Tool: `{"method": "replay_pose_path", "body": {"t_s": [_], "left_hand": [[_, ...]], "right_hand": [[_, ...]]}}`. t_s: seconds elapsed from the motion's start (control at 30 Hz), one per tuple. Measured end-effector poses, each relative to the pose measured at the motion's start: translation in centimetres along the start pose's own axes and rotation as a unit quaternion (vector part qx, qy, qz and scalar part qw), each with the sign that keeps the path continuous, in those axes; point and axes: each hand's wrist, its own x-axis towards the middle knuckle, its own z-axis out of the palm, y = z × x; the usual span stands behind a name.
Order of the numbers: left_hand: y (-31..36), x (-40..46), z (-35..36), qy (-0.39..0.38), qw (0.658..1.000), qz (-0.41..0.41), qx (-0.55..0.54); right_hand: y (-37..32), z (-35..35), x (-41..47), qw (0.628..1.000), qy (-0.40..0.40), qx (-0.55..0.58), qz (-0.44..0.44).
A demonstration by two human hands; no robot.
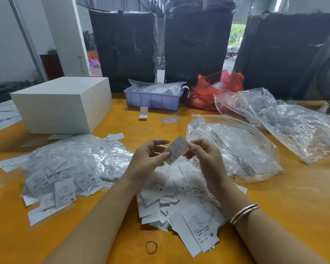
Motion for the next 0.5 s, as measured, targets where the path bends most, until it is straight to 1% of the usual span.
{"method": "replay_pose_path", "body": {"t_s": [0.07,0.17,0.33,0.4,0.5], "left_hand": [[0.03,-0.08,0.14,-0.020,1.000,-0.011,-0.009],[-0.05,-0.25,0.40,-0.028,0.999,-0.016,-0.026],[-0.02,-0.44,0.41,-0.032,0.999,0.002,-0.009],[-0.08,-0.38,0.39,-0.021,1.000,0.000,-0.011],[-0.20,-0.14,0.34,0.004,1.000,-0.005,-0.018]], "right_hand": [[0.01,-0.08,0.05,0.999,-0.010,0.010,0.034],[0.08,0.35,-0.01,0.996,-0.050,-0.017,0.068],[0.17,0.40,-0.26,0.984,-0.124,-0.100,0.080],[0.25,0.33,-0.30,0.984,-0.120,-0.109,0.069],[0.13,0.04,-0.13,0.993,-0.067,-0.091,0.021]]}}
